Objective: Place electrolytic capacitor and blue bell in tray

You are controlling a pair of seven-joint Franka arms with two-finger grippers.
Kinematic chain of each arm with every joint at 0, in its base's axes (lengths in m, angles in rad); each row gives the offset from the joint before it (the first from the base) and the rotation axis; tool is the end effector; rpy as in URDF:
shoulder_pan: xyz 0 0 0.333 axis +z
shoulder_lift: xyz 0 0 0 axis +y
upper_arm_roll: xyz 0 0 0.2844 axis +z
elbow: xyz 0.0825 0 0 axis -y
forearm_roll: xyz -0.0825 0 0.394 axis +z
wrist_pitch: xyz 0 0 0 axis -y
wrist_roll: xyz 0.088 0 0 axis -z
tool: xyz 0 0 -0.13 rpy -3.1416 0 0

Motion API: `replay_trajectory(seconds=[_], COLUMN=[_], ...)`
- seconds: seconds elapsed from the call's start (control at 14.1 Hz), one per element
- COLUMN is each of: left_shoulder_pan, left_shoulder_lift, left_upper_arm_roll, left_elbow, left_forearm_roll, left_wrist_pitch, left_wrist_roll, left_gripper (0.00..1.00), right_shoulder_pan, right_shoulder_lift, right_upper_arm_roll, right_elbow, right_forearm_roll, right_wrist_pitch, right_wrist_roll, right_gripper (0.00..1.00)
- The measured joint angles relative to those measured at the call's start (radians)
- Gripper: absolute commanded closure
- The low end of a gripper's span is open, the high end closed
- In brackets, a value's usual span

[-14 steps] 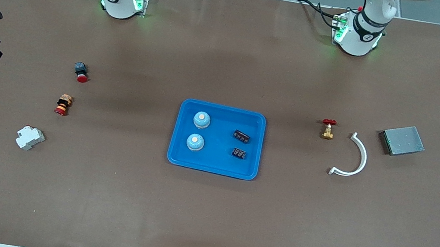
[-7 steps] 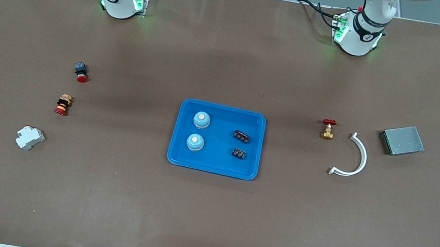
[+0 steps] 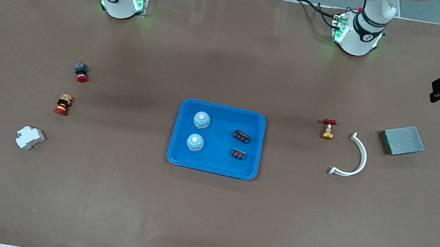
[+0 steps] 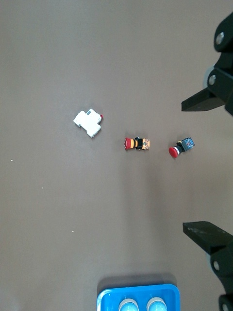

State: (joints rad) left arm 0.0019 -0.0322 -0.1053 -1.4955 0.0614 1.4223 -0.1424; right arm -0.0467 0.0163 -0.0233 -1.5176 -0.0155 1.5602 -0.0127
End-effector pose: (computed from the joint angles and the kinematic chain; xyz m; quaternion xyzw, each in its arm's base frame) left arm 0.5367 -0.0479 0.6109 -0.9990 -0.0235 0.0165 0.0344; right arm 0.5677 -0.0417 0.5854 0.9995 -0.0288 0.0128 0.0085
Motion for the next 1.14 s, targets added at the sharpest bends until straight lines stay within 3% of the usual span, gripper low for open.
replay_trajectory(seconds=[0.21, 1.14], left_shoulder_pan=[0.0, 0.0], left_shoulder_lift=[0.0, 0.008], left_upper_arm_roll=[0.0, 0.0], left_elbow=[0.0, 0.001], left_forearm_roll=[-0.001, -0.034], left_wrist_pitch=[0.0, 0.0], left_wrist_roll=[0.0, 0.0], left_gripper=[0.0, 0.0], right_shoulder_pan=[-0.001, -0.001], right_shoulder_lift=[0.0, 0.003], right_upper_arm_roll=[-0.003, -0.001], right_elbow=[0.0, -0.001], right_forearm_roll=[0.037, 0.049], right_wrist_pitch=[-0.015, -0.015], right_wrist_roll=[0.0, 0.0], right_gripper=[0.0, 0.0])
